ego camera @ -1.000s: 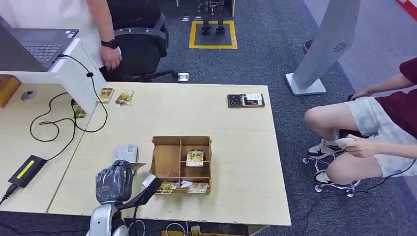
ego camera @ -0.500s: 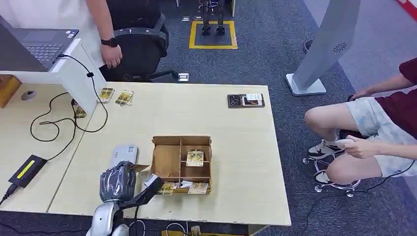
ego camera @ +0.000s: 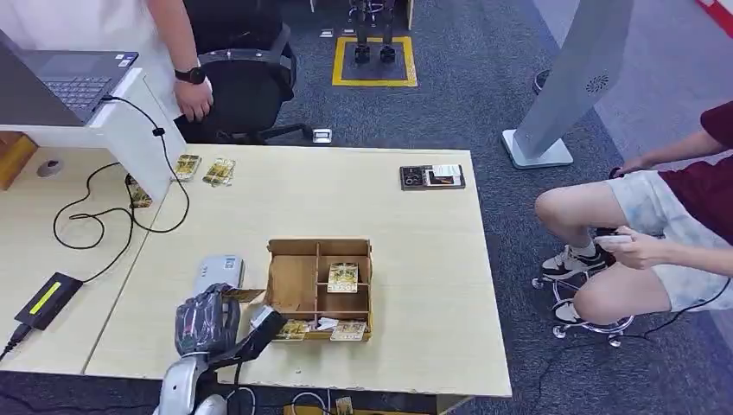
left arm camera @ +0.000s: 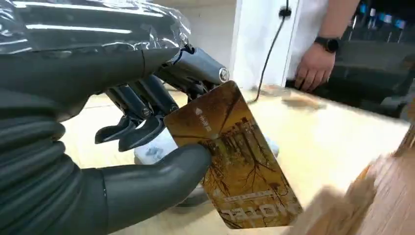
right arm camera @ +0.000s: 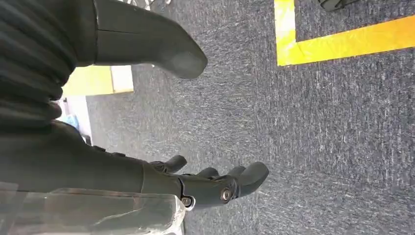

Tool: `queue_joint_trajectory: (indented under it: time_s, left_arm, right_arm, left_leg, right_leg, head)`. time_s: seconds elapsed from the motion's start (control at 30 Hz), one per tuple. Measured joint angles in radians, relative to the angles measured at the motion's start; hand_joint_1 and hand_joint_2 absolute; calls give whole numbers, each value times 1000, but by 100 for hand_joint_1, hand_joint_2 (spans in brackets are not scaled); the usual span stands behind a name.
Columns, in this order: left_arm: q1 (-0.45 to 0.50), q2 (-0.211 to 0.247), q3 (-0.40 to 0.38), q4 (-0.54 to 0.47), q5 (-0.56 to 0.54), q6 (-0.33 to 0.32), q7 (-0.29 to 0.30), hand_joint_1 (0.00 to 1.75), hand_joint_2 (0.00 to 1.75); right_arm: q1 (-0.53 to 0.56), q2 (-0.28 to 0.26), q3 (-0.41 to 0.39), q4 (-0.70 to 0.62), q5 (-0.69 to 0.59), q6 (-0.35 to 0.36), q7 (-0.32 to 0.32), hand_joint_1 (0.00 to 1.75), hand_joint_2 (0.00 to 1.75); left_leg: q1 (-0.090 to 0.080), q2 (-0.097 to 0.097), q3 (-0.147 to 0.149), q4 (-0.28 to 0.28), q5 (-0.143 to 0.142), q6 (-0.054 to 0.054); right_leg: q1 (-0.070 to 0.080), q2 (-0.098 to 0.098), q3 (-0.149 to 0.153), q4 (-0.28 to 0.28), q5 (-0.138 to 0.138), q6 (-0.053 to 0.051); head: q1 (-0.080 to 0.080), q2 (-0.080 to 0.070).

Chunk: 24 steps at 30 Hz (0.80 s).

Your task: Pass the card to the sensor for recognition and then transmit it.

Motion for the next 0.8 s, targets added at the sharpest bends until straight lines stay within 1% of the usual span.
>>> queue_joint_trajectory:
  time_s: [0.07,0.27,0.47,0.63,0.8]
  left_arm:
    - [0,-6,0,-2,21,42,-20,175,175]
    - [0,-24,6,-49,80,106,-81,175,175]
    - [-1,-42,11,-92,160,115,-132,175,175]
    - [-6,-47,12,-111,195,115,-153,175,175]
    - [-31,-47,12,-124,205,111,-153,175,175]
  right_arm:
    - [0,2,-3,0,1,-3,-1,0,175]
    - [-1,3,-3,2,15,-17,-7,0,175]
    - [-3,3,-5,11,16,-30,-11,0,175]
    - [-4,3,-7,19,18,-38,-11,0,175]
    - [-8,3,-7,30,33,-46,-11,0,175]
  left_leg:
    - [0,0,0,0,0,0]
    - [0,0,0,0,0,0]
    - [0,0,0,0,0,0]
    - [0,0,0,0,0,0]
    - [0,0,0,0,0,0]
  right_leg:
    - [0,0,0,0,0,0]
    - [0,0,0,0,0,0]
    - [0,0,0,0,0,0]
    - [0,0,0,0,0,0]
    - [0,0,0,0,0,0]
  head:
    - [0,0]
    - [0,0]
    - [0,0]
    - [0,0]
    - [0,0]
